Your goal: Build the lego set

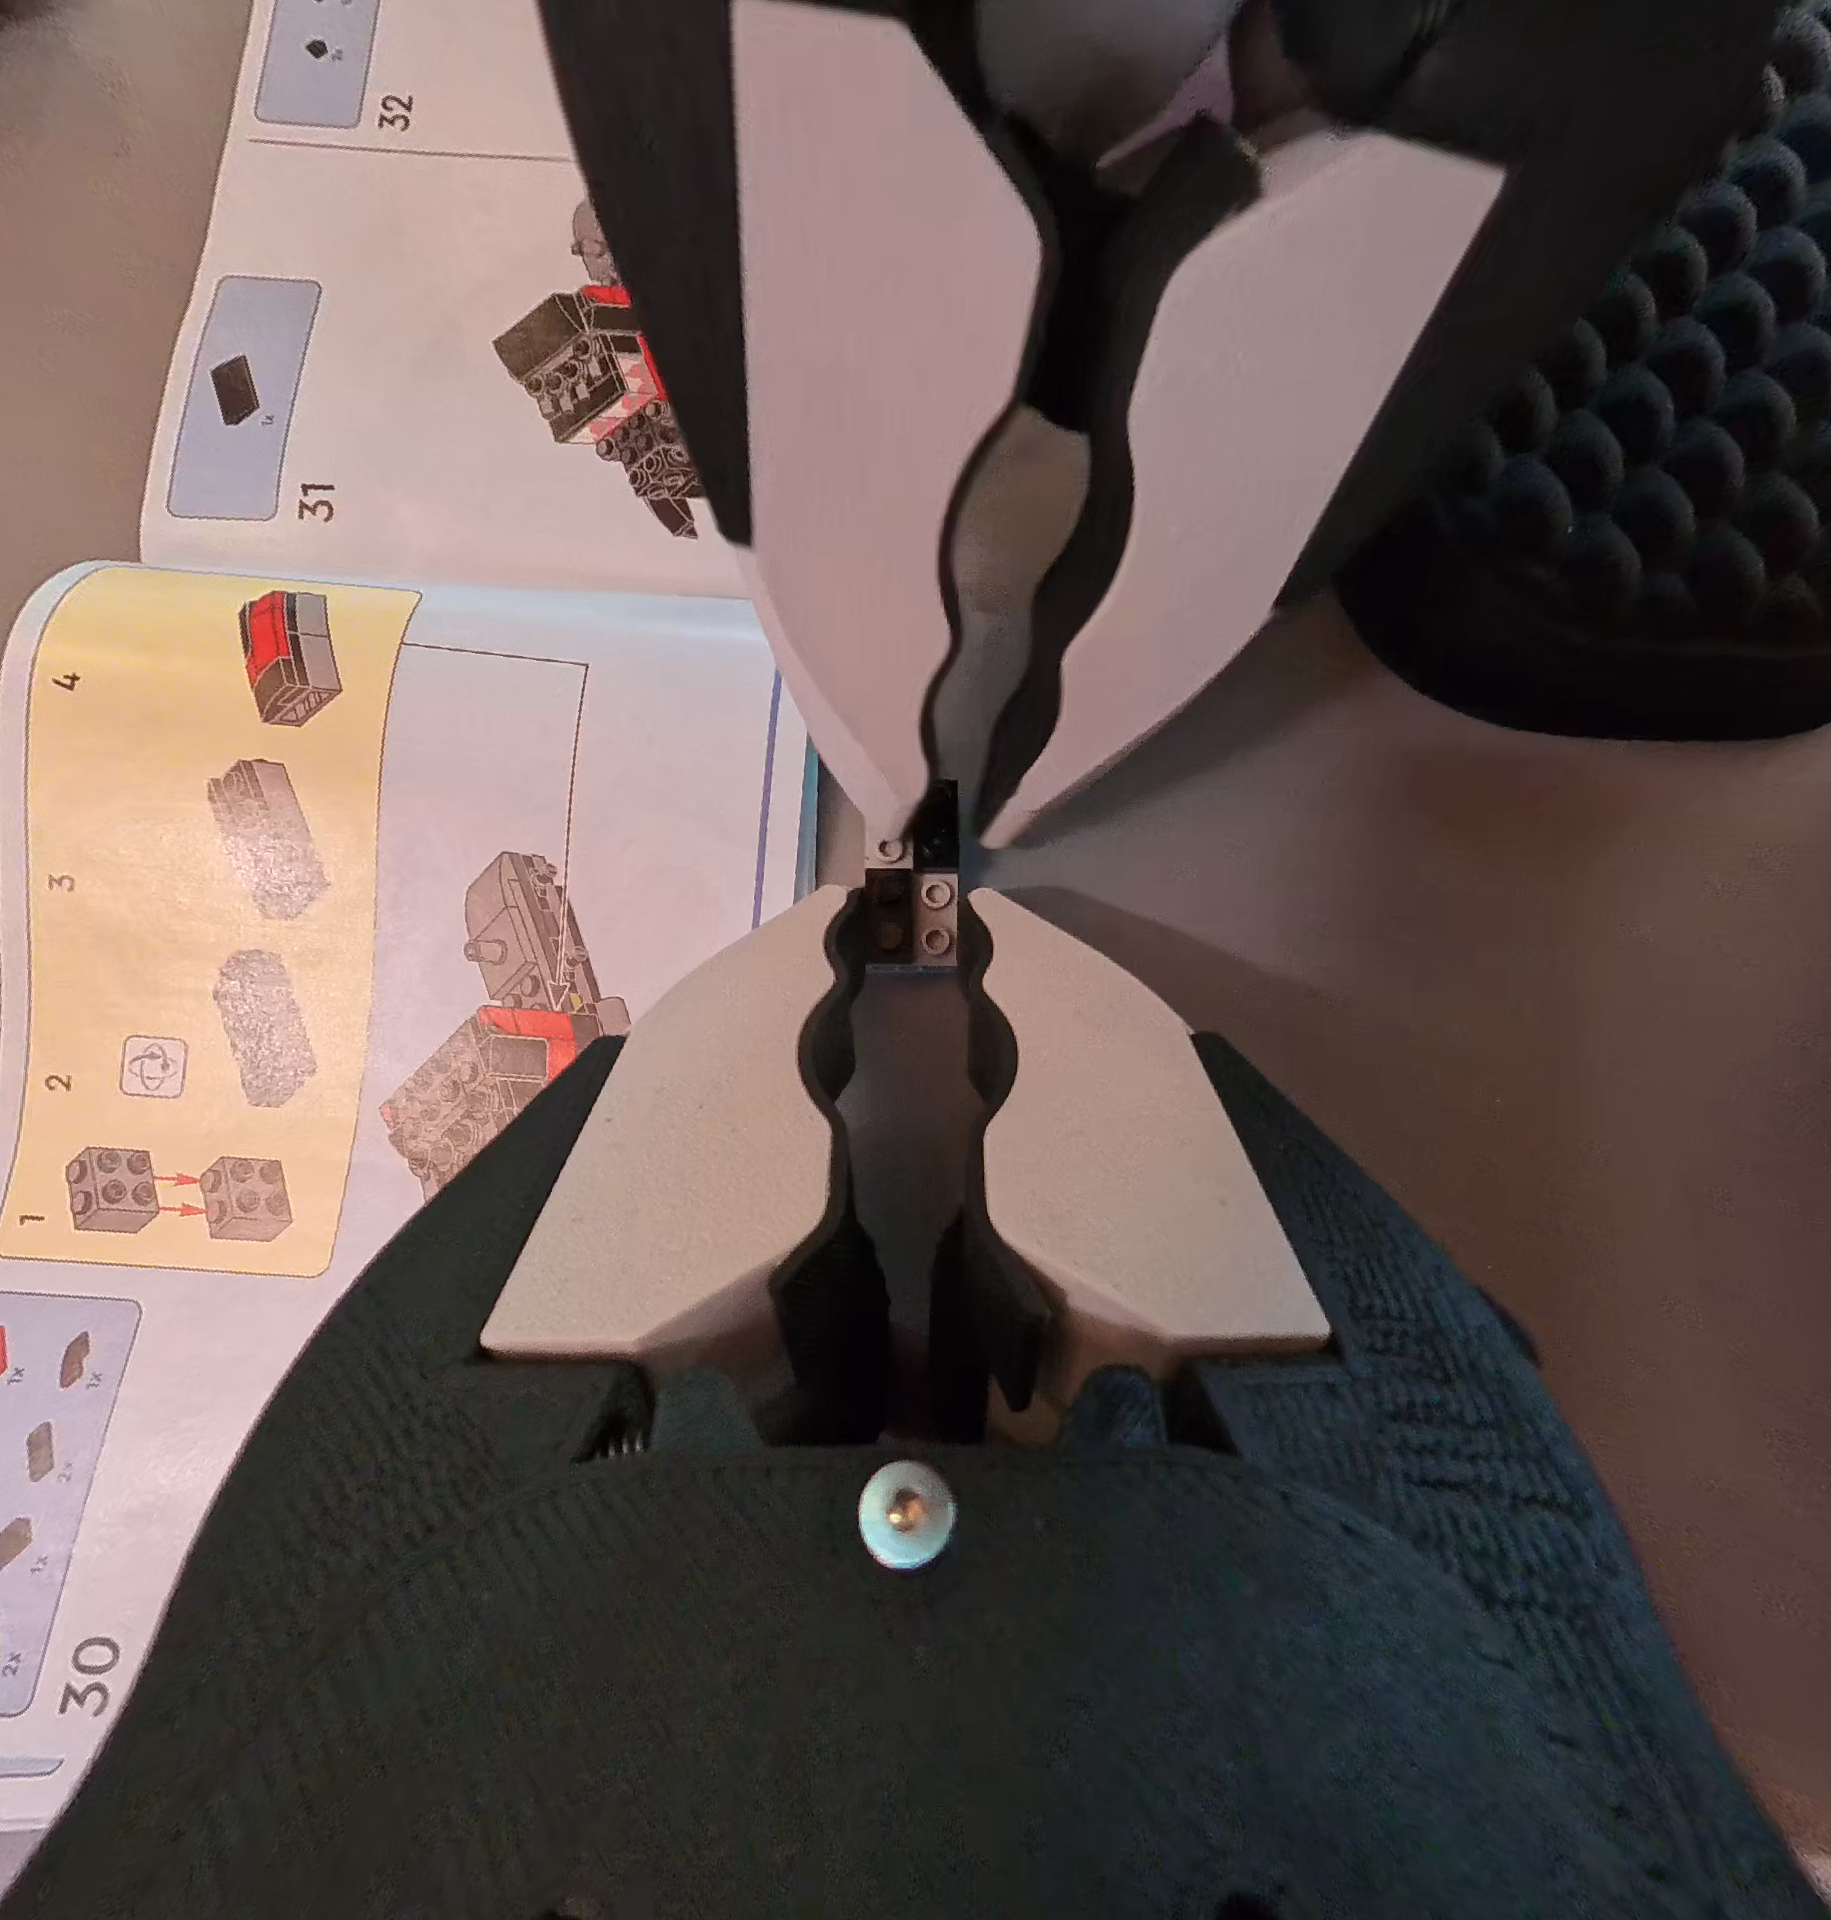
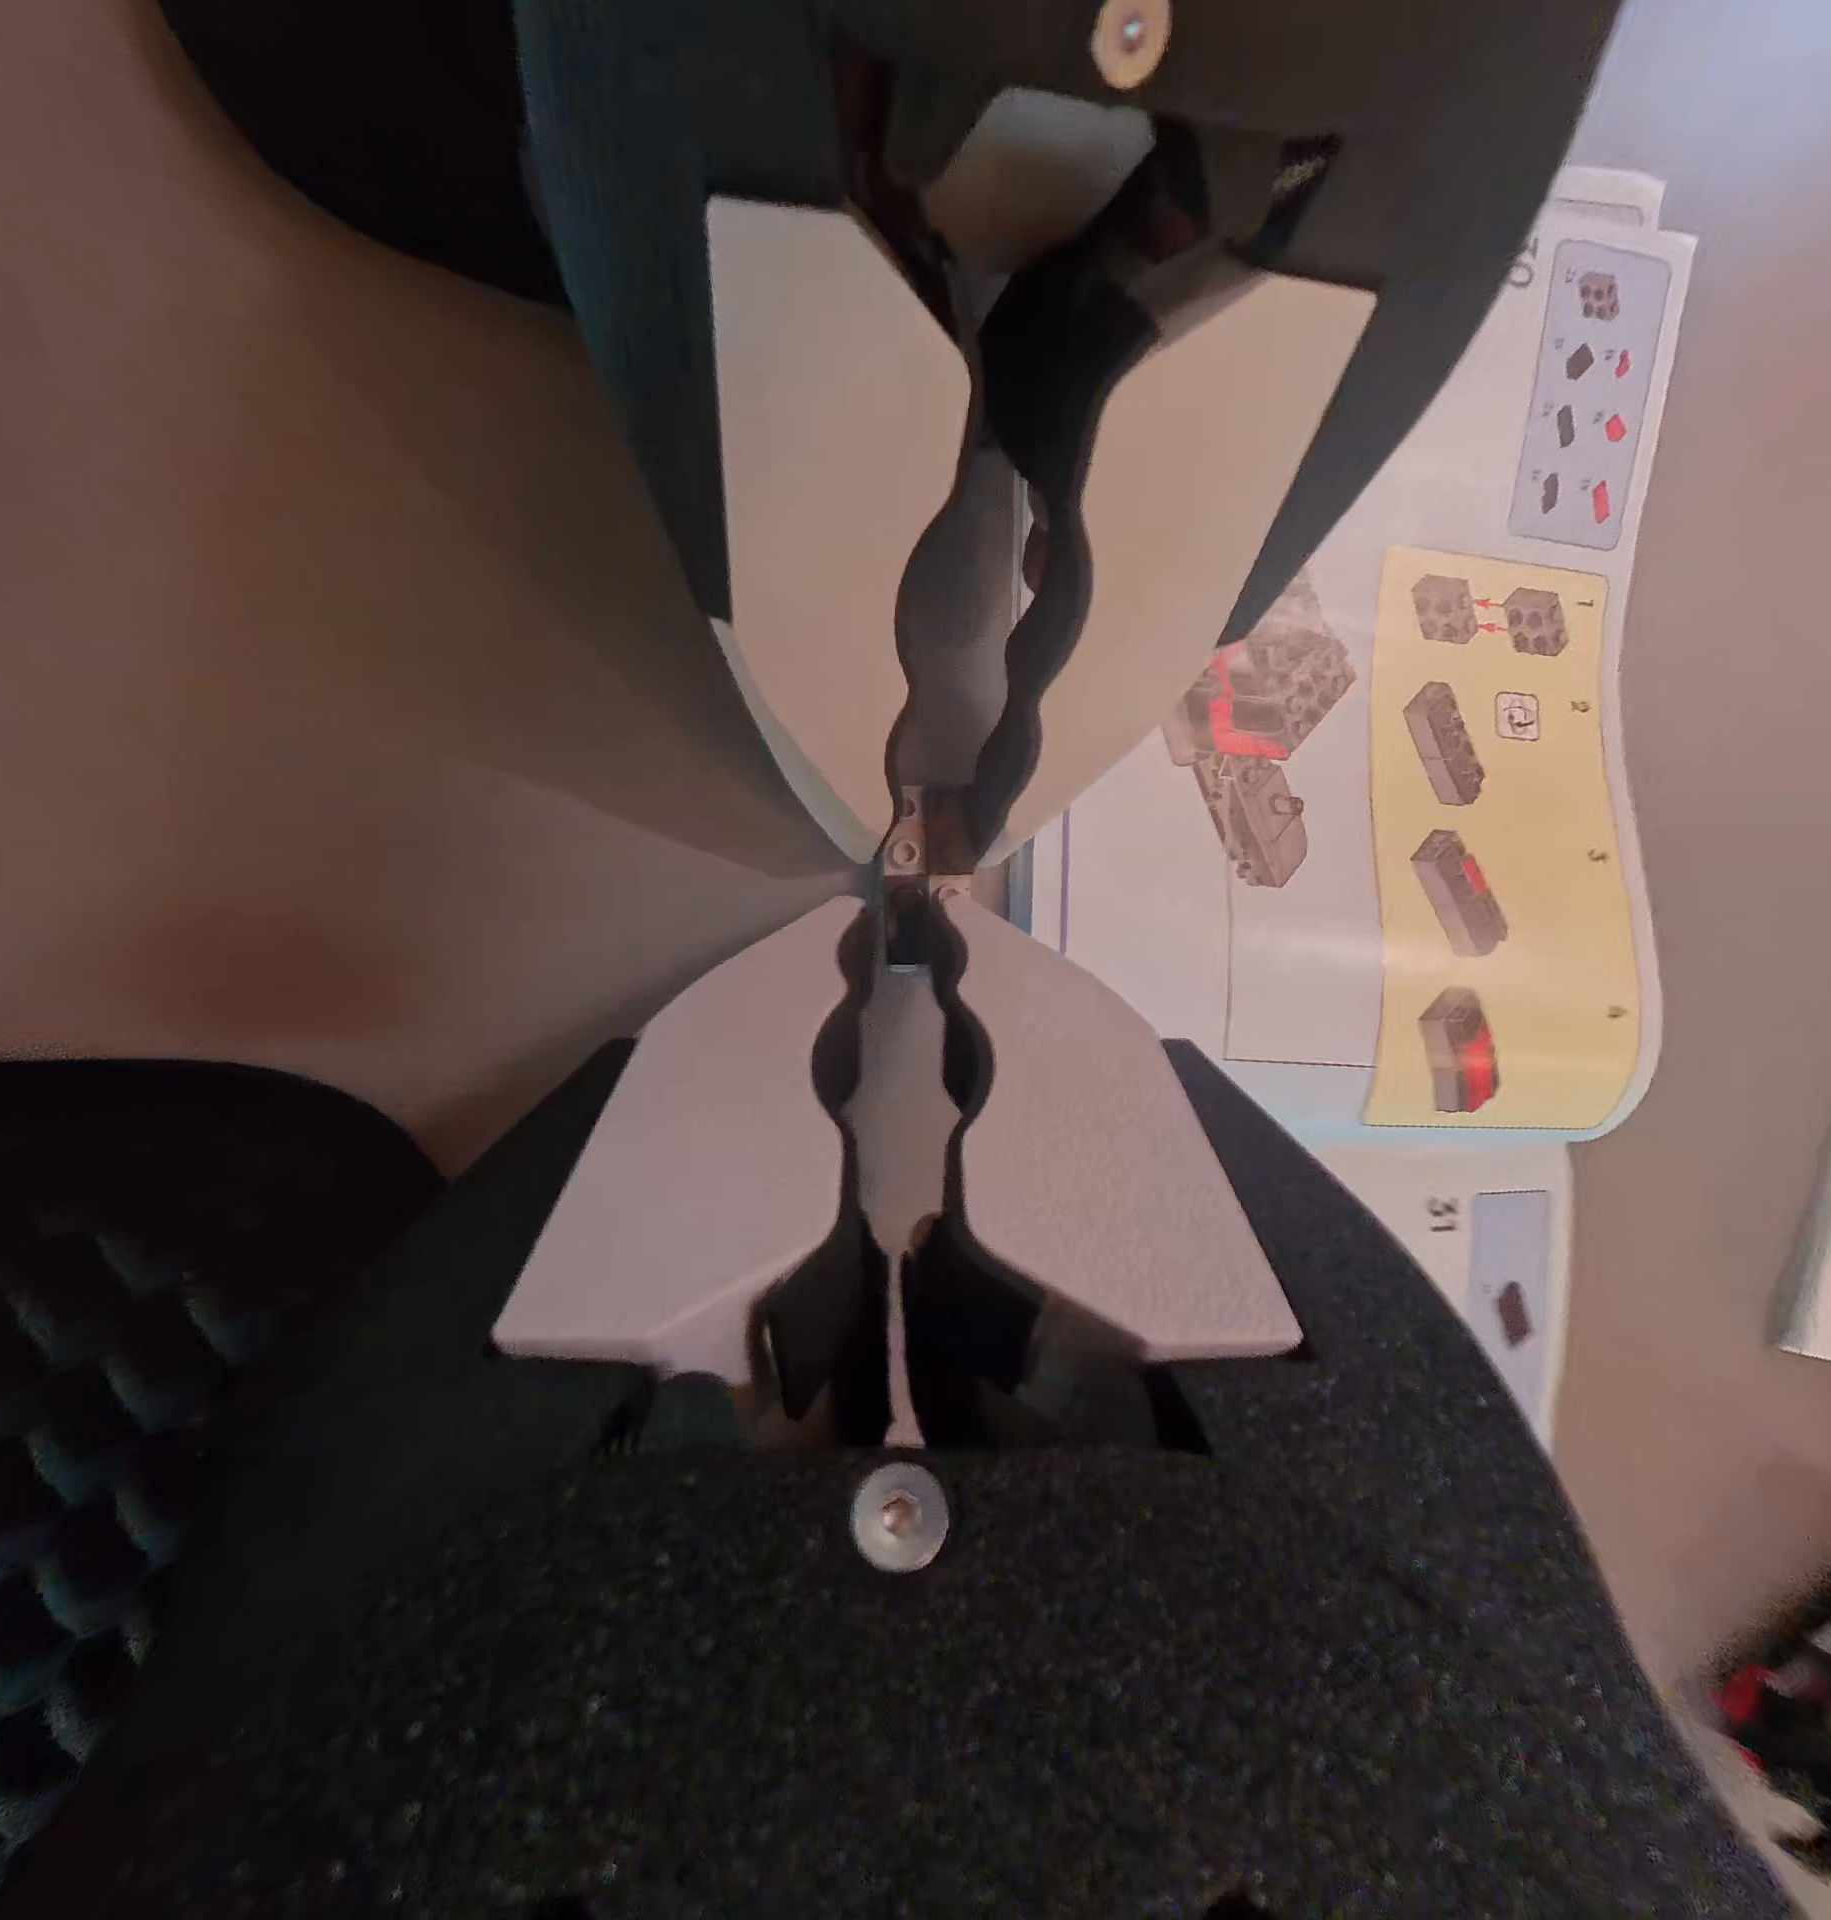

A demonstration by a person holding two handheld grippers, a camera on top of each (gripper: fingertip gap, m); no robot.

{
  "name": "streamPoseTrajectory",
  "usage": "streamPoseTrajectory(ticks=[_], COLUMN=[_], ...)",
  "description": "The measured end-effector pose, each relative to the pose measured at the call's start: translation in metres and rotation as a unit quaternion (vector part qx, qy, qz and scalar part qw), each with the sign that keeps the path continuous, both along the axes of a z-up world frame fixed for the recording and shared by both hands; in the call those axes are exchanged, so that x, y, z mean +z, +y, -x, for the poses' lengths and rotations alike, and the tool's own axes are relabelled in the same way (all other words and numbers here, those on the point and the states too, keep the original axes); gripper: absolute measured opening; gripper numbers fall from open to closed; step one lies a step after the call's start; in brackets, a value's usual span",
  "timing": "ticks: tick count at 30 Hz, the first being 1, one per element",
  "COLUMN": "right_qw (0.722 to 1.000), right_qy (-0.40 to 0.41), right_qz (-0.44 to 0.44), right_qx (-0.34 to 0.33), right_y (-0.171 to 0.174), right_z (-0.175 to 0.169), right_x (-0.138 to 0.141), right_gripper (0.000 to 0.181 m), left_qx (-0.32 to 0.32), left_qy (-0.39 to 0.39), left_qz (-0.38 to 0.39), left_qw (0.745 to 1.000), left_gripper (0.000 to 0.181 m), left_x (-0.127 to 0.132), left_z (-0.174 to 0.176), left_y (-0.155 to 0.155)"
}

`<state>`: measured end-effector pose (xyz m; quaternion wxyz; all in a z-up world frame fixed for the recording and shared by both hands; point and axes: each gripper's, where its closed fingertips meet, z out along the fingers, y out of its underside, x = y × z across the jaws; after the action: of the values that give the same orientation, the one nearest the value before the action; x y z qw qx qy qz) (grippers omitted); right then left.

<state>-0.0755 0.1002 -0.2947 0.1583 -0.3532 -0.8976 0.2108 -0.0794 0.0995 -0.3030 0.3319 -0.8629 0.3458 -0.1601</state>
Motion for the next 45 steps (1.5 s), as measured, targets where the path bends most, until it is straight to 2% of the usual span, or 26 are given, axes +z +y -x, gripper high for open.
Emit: streamPoseTrajectory(ticks=[1,3,7,10,13,17,20,27,29,33,45], right_qw=[1.0,0.997,0.995,0.995,0.996,0.997,0.996,0.996,0.996,0.995,0.996], right_qy=[0.002,0.014,0.034,0.037,0.029,0.022,0.027,0.026,0.02,0.025,0.03], right_qz=[0.024,0.069,0.079,0.088,0.08,0.074,0.078,0.076,0.077,0.083,0.076], right_qx=[-0.013,-0.035,-0.041,-0.03,-0.024,-0.014,-0.017,-0.027,-0.038,-0.044,-0.042], right_y=[0.0,0.0,0.002,-0.002,-0.003,-0.009,-0.011,-0.012,-0.011,-0.012,-0.012], right_z=[-0.001,-0.002,0.001,0.002,0.0,-0.001,0.0,-0.001,-0.002,-0.004,-0.004], right_x=[0.001,0.006,-0.002,-0.007,-0.007,-0.007,-0.007,-0.007,-0.008,-0.008,-0.008], right_gripper=[0.018,0.022,0.031,0.017,0.017,0.017,0.017,0.017,0.017,0.017,0.017], left_qx=[-0.001,-0.001,-0.004,-0.017,-0.025,-0.03,-0.053,-0.07,-0.067,-0.035,-0.082], left_qy=[0.001,0.002,0.002,-0.004,-0.021,-0.059,-0.022,0.0,-0.002,-0.013,-0.023], left_qz=[-0.001,-0.003,-0.002,0.004,0.003,-0.007,0.005,0.009,-0.012,-0.065,0.047], left_qw=[1.0,1.0,1.0,1.0,0.999,0.998,0.998,0.998,0.998,0.997,0.995], left_gripper=[0.017,0.017,0.017,0.017,0.017,0.008,0.008,0.006,0.0,0.0,0.01], left_x=[0.0,0.0,0.0,0.0,0.005,0.017,0.01,0.01,0.013,0.032,0.008], left_z=[0.0,0.0,-0.001,-0.003,-0.005,-0.005,-0.004,-0.004,-0.003,0.008,-0.005], left_y=[0.0,0.0,-0.001,-0.003,-0.004,-0.004,-0.009,-0.01,-0.008,-0.004,-0.013])
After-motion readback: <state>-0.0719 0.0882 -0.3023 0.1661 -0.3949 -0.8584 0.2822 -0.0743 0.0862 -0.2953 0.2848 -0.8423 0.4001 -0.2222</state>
